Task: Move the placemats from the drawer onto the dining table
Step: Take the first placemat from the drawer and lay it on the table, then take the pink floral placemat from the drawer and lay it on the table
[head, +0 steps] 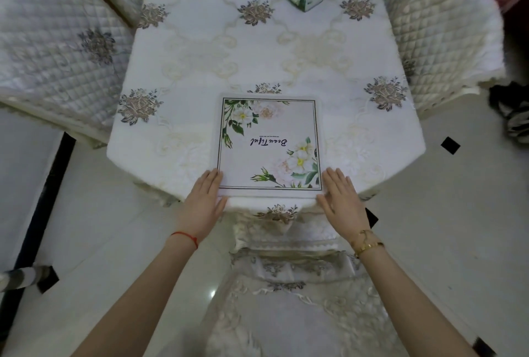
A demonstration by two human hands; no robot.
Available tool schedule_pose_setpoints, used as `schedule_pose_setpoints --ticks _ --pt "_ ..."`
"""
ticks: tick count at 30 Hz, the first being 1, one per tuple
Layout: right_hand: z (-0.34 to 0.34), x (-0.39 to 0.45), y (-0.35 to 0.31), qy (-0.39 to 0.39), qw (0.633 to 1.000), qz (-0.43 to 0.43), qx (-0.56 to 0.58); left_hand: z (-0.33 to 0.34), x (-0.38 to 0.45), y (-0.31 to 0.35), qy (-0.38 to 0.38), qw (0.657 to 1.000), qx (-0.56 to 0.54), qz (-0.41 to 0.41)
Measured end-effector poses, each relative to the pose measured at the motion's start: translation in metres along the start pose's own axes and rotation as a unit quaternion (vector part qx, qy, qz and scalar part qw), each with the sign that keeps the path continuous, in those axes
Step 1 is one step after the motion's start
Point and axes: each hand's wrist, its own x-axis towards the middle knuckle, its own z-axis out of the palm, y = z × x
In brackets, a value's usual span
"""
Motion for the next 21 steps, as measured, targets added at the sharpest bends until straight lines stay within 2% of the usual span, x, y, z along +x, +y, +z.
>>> schedule_pose_setpoints --ticks 6,10,13,21 --pt "-0.029 -0.065 -0.026 0.060 0.996 0.008 0.071 -0.034 -0.055 0.027 0.074 0.996 -0.016 0.053" --pt "-0.040 -0.124 -0.049 0.137 0.987 -0.007 0.089 -0.050 -0.101 0.046 0.123 0.987 -0.045 0.094" --pt "-0.038 -0.173 -0.061 0.168 0.983 -0.007 0.080 -0.055 -0.137 0.056 0.138 0.983 -0.055 0.112" --pt "-0.045 -0.303 -0.060 0.245 0.960 0.093 0.099 -0.060 -0.210 0.100 0.129 0.976 -0.061 0.164"
